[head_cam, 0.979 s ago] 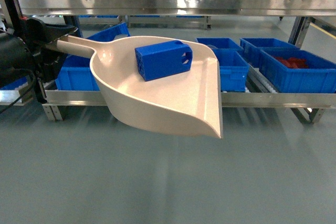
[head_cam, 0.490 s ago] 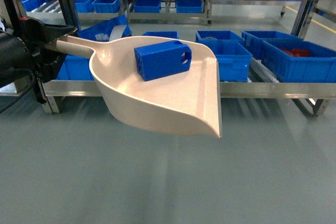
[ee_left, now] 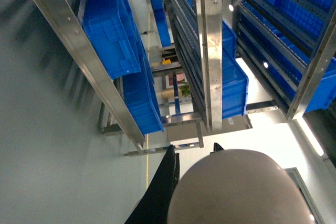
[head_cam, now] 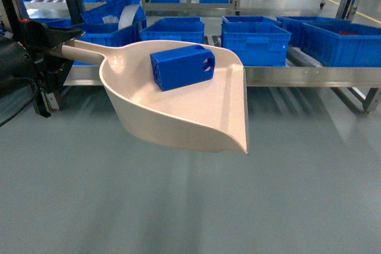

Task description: Place part in tray to right shelf

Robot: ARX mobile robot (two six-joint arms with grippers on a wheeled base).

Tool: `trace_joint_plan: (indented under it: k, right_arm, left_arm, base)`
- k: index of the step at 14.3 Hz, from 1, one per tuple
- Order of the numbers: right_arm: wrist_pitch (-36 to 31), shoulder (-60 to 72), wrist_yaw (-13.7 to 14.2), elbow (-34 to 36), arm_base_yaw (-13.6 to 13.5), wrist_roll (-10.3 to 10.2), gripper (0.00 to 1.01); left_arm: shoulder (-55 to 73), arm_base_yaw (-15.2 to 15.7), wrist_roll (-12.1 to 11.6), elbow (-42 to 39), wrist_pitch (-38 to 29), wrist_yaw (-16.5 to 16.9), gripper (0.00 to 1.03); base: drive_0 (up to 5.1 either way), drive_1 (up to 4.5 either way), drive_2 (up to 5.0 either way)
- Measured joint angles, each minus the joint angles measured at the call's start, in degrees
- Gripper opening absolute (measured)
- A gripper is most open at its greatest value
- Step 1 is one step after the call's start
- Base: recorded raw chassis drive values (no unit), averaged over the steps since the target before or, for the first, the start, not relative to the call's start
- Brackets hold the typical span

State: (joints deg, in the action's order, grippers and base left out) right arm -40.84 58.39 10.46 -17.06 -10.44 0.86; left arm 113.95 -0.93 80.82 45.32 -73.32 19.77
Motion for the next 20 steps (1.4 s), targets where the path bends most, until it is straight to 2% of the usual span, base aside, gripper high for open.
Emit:
trace_joint_plan:
  k: [20]
  right_arm:
    - [0.0, -0.11, 0.0, 0.0, 0.0, -0.02, 0.98]
  left_arm:
    - [0.0, 0.0, -0.04, -0.07, 0.02, 0.22, 0.14]
  base:
    - [0.0, 0.0, 0.0]
